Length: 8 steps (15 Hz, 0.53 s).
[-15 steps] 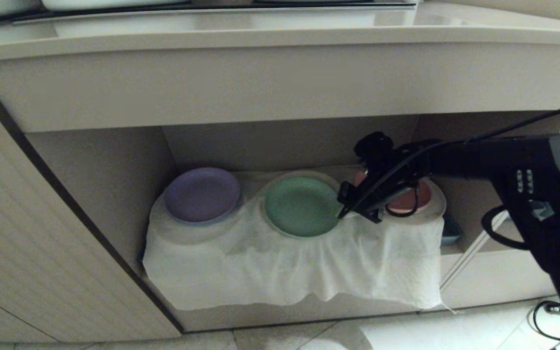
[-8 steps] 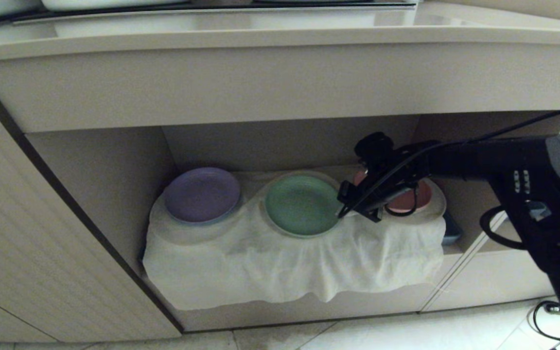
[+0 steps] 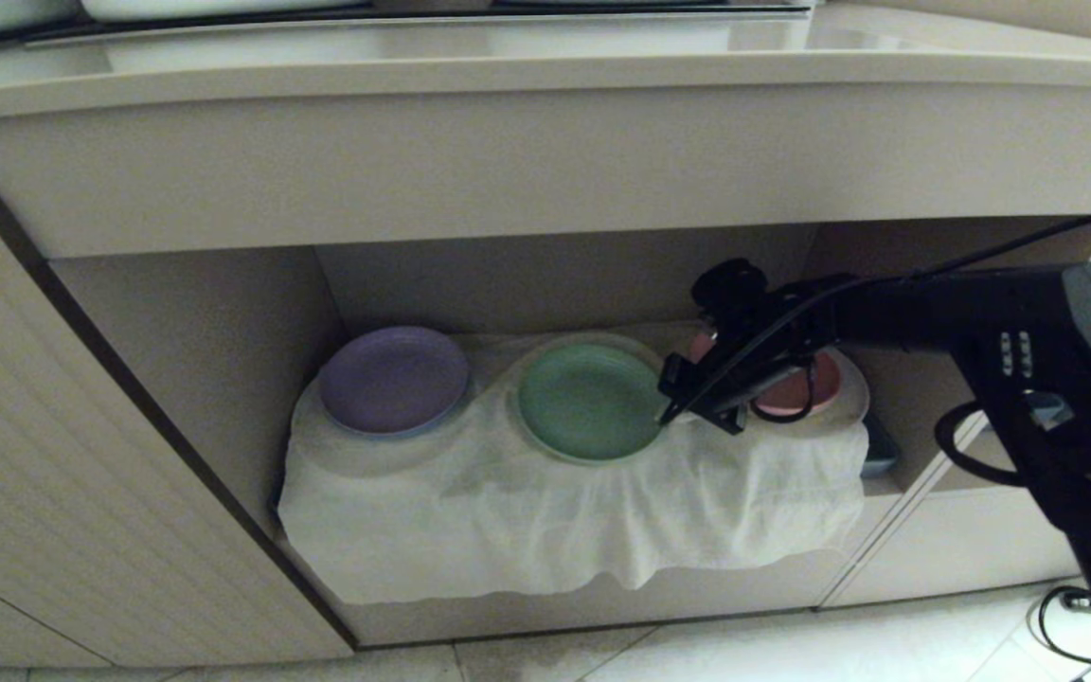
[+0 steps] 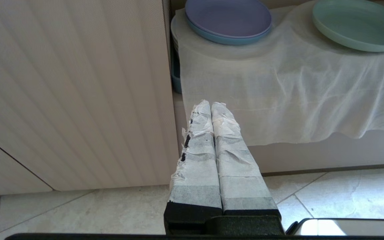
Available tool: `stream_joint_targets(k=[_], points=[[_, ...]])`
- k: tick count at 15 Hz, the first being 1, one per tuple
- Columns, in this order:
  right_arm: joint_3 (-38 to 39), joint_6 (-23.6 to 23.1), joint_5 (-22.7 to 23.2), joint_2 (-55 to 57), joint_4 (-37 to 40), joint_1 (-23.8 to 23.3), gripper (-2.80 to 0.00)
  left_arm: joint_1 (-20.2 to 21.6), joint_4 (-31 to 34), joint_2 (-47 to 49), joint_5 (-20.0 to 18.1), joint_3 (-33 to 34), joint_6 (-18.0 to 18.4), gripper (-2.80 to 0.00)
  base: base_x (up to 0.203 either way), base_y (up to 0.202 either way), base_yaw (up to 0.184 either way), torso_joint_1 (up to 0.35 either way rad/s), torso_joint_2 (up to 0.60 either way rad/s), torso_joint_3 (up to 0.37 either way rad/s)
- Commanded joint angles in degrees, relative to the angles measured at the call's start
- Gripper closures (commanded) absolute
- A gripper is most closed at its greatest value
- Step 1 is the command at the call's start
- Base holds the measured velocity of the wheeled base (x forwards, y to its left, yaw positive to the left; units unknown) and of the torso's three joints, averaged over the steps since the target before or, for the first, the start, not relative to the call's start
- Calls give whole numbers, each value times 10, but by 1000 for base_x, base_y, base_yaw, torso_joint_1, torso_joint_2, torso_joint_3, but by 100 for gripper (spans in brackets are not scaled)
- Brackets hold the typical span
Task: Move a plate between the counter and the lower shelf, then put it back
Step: Put the plate in the cupboard
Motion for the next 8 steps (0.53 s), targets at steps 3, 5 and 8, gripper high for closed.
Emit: stream_joint_targets(k=[3, 5, 8], points=[[0, 2, 1, -3, 3, 0, 0, 0, 0, 0, 0, 0, 0, 0, 0, 0, 0, 0, 0, 0], [0, 1, 1, -2, -1, 1, -280, 0, 0, 0, 0, 0, 0, 0, 0, 0, 0, 0, 0, 0], [0, 1, -16, -2, -4, 1, -280, 0, 0, 0, 0, 0, 0, 0, 0, 0, 0, 0, 0, 0]])
